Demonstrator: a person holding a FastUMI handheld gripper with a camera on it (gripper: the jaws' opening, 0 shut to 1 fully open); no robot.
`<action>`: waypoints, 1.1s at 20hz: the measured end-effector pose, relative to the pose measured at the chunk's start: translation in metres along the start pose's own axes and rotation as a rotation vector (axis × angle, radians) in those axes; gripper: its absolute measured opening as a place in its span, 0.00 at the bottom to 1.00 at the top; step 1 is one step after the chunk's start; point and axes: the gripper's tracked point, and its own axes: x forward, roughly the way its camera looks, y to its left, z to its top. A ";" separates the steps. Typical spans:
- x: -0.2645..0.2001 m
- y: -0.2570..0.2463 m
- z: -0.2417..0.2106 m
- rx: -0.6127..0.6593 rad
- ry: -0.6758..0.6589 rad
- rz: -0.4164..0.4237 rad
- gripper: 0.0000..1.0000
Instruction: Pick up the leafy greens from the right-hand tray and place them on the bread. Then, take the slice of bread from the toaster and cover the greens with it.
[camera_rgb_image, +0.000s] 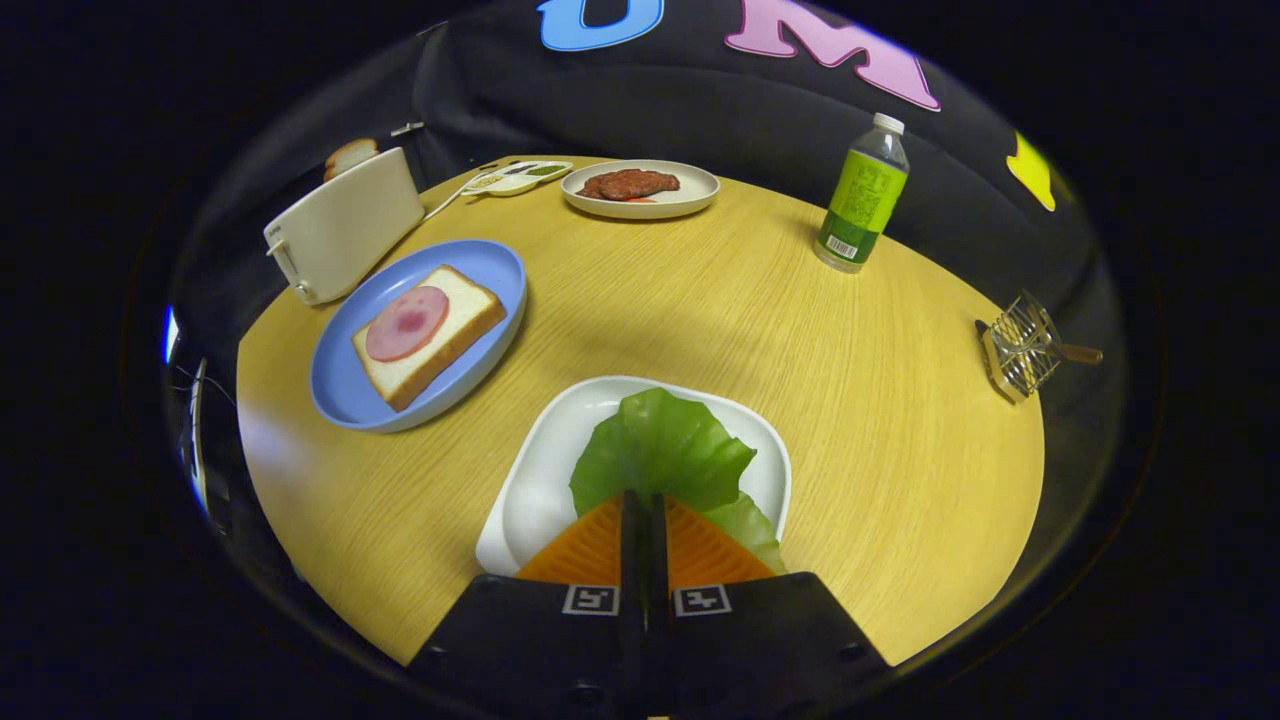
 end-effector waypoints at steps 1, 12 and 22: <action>-0.004 0.001 0.001 0.002 0.004 0.001 0.05; -0.073 -0.010 0.043 0.038 -0.065 -0.083 0.05; -0.121 0.034 0.118 -0.008 -0.156 -0.045 0.05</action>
